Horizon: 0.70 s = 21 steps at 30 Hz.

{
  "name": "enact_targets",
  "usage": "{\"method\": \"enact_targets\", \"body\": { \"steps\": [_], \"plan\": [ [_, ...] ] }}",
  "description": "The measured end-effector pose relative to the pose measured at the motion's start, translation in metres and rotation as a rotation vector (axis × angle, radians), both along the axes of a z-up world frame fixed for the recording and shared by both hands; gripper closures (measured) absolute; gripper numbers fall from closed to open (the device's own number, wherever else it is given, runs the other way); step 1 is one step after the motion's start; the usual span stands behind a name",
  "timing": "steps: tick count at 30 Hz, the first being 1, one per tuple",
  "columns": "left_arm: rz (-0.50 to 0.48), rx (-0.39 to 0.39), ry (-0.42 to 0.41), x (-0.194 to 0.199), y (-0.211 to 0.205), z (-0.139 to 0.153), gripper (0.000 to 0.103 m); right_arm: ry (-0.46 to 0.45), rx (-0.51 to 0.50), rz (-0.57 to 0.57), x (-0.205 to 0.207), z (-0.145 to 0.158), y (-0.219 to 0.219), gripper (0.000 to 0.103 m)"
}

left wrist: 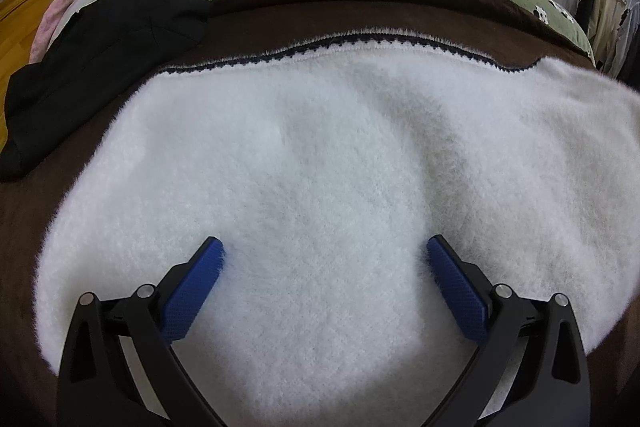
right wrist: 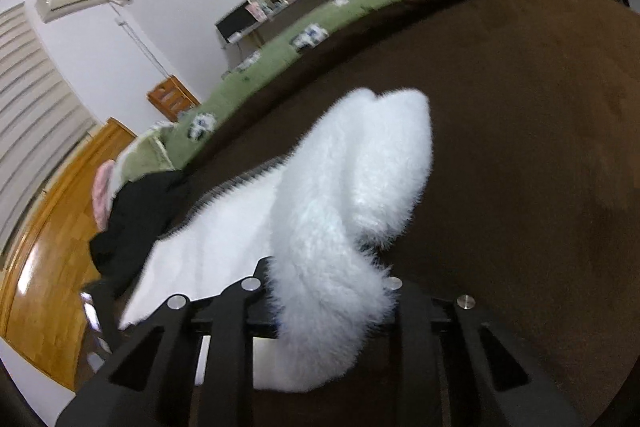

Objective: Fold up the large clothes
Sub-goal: 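Grasp one side of the cardigan with the right tool and fold it over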

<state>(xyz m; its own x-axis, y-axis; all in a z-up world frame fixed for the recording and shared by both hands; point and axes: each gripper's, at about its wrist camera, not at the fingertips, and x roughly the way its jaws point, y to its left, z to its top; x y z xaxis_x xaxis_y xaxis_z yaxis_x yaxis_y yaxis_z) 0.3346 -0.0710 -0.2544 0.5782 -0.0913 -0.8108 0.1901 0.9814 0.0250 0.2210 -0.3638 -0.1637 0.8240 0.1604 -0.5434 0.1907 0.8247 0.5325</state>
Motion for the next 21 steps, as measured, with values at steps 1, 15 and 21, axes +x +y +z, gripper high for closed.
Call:
{"method": "enact_targets", "body": {
  "steps": [1,15,21],
  "plan": [
    [-0.003,0.003,0.004,0.001,0.0,0.0,0.005,-0.029,-0.009,0.011,0.001,0.01,0.007,0.08],
    [0.002,0.018,-0.031,-0.006,0.005,0.005,0.006,-0.176,-0.191,0.216,0.033,0.098,0.112,0.081],
    [-0.013,0.027,-0.067,-0.025,0.02,0.021,0.007,-0.163,-0.257,0.246,0.044,0.106,0.139,0.081]
  ]
}}
